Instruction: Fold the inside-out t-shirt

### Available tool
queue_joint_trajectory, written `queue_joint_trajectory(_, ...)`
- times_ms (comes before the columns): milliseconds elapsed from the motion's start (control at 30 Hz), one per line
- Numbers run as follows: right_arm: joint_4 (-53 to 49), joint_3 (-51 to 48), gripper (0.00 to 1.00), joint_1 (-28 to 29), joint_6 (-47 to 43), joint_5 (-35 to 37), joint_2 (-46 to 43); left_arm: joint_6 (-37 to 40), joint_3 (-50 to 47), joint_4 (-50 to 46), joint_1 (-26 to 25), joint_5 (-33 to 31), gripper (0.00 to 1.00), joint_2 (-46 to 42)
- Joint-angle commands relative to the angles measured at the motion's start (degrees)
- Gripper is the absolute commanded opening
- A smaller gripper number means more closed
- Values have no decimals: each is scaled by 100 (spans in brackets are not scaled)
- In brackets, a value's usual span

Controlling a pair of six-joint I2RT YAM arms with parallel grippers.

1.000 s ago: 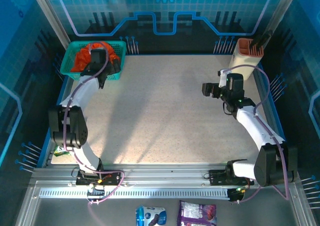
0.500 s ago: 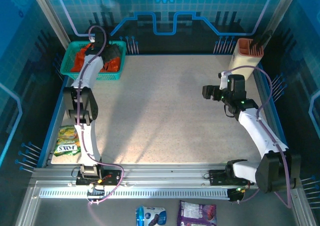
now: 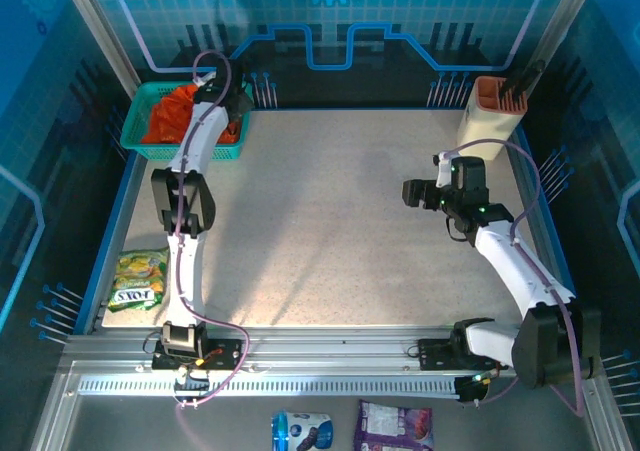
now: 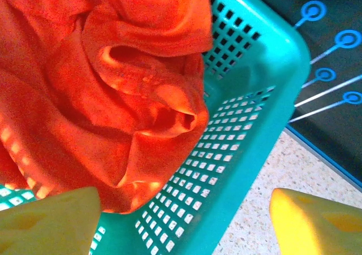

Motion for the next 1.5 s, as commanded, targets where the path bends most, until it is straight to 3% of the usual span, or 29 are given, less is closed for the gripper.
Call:
queue_joint_trajectory(0,-76,-39,94,84,58,-11,-112,-558,33,-198,-47,-464,77,162)
queue_joint_trajectory(667,-279,-109,94,116,-74,-214,-313,-1207,698,-195,63,-476,69,993)
queue_joint_trajectory(900,-281,-173,94,128,-73,-219,-395,-1261,689,-153,96,-463,58,1112)
queue_joint_trajectory(1000,-296,-184,94,126,-87,-214,-420,-1252,689,-124,98,-422,49,1142)
queue_joint_trajectory(1333,-361,-116,94,152,-88,-192,-515,-905,357,363,59,-384,1,676)
queue_joint_trajectory(1467,-384,-151,94,176,-83,-175,-610,-658,284,538,-10,-444,0,427)
